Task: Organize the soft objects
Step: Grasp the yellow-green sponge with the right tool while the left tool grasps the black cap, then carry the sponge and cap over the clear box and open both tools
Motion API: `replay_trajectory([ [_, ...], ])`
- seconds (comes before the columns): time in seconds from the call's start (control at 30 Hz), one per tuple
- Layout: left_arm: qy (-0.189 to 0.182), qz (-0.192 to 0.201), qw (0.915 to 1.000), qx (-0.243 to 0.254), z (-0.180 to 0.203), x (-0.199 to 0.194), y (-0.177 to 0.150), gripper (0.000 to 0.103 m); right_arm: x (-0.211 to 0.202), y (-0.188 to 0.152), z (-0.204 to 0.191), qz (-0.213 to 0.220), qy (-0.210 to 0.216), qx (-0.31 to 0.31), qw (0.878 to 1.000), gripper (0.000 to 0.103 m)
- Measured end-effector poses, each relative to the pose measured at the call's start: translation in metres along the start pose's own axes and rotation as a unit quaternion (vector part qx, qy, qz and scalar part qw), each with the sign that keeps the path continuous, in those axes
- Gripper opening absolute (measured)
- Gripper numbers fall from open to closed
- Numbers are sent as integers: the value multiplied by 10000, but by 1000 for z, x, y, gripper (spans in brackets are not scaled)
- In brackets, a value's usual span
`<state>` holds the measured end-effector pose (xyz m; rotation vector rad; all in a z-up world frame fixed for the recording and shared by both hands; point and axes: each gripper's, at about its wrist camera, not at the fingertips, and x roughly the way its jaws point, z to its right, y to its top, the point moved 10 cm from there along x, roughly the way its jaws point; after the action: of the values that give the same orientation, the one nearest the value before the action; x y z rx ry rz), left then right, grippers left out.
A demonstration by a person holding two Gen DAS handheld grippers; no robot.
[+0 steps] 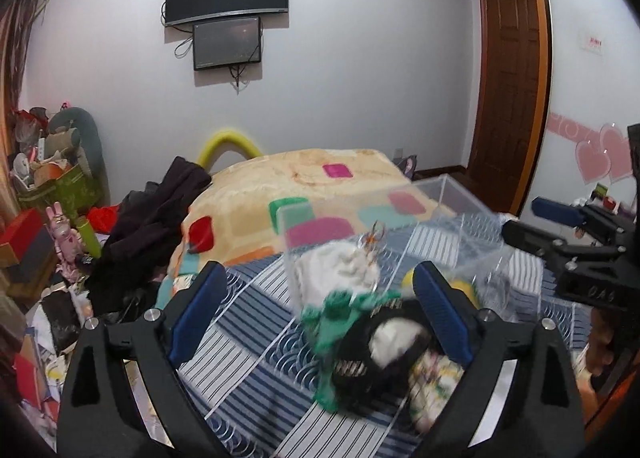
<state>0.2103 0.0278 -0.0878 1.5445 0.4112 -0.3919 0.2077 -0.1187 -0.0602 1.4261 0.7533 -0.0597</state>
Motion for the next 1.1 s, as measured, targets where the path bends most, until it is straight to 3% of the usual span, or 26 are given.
replay_trajectory([
  [0.3, -260, -509, 9974, -447, 0, 10, -57, 94, 21, -43, -24, -516, 218, -166, 9983, 72],
  [0.37, -317, -554, 9965, -536, 4, 12, -66, 81, 23, -49, -27, -599, 266, -194, 9977, 72],
  [0.53, -618, -670, 9938, -644, 19, 16, -74, 65, 33, -61, -26, -800, 365, -43, 9961, 69],
  [0.63, -561, -649, 9948, -552, 25, 21, -73, 54, 39, -67, -25, -933, 451, 27, 9946, 61],
  [0.73, -624, -754, 9934, -594, 29, 29, -76, 46, 45, -73, -26, -1045, 512, 52, 9932, 47],
  [0.77, -626, -796, 9928, -635, 28, 32, -77, 38, 46, -74, -26, -1080, 546, 71, 9926, 39],
  [0.87, -648, -912, 9910, -741, 28, 37, -83, 25, 46, -77, -25, -1088, 569, 123, 9924, 34],
  [1.1, -575, -631, 9924, -887, 20, 17, -77, 17, 22, -66, -19, -738, 529, 151, 9958, 32],
])
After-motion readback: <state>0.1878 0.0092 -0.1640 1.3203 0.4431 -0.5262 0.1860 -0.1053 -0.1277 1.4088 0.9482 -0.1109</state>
